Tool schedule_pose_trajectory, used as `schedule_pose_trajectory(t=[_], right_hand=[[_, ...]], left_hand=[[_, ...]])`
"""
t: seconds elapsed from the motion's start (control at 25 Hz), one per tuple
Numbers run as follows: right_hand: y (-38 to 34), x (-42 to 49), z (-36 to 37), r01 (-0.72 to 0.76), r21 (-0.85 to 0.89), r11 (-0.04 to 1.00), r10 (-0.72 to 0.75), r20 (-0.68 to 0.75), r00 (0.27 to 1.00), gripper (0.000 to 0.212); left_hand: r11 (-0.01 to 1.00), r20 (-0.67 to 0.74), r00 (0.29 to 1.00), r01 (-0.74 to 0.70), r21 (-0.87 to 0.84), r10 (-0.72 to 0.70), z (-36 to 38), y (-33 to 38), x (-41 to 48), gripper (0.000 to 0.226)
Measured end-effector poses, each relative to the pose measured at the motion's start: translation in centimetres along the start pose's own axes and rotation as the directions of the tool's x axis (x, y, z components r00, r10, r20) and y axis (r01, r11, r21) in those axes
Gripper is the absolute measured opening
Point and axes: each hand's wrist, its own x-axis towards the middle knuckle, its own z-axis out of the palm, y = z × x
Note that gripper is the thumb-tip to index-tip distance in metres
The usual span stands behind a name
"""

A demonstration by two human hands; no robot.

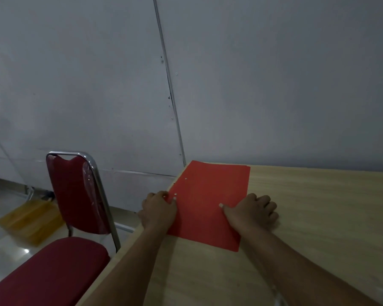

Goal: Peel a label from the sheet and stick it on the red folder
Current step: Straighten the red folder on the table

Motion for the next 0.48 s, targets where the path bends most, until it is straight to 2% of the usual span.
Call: schedule_pose_trajectory(t=[0.08,0.28,0.48], right_hand=[[-0.05,-0.07,0.4,0.001,-0.015,1.0,-0.002,-0.017,1.0,0.084],[0.0,-0.02,0.7,0.024,-0.054,0.998,-0.025,-0.01,1.0,0.079],[0.78,-0.28,0.43,0.145,-0.098,0.984,-0.143,0.036,0.989,0.07]], left_hand=[[0.998,0.007,1.0,-0.012,0.067,0.012,0.09,0.38,0.13,0.053],[0.993,0.036,0.999,-0.01,0.113,0.006,-0.09,0.72,0.17,0.057],[0.989,0.106,0.994,-0.053,0.137,0.039,-0.32,0.79,-0.36,0.064]])
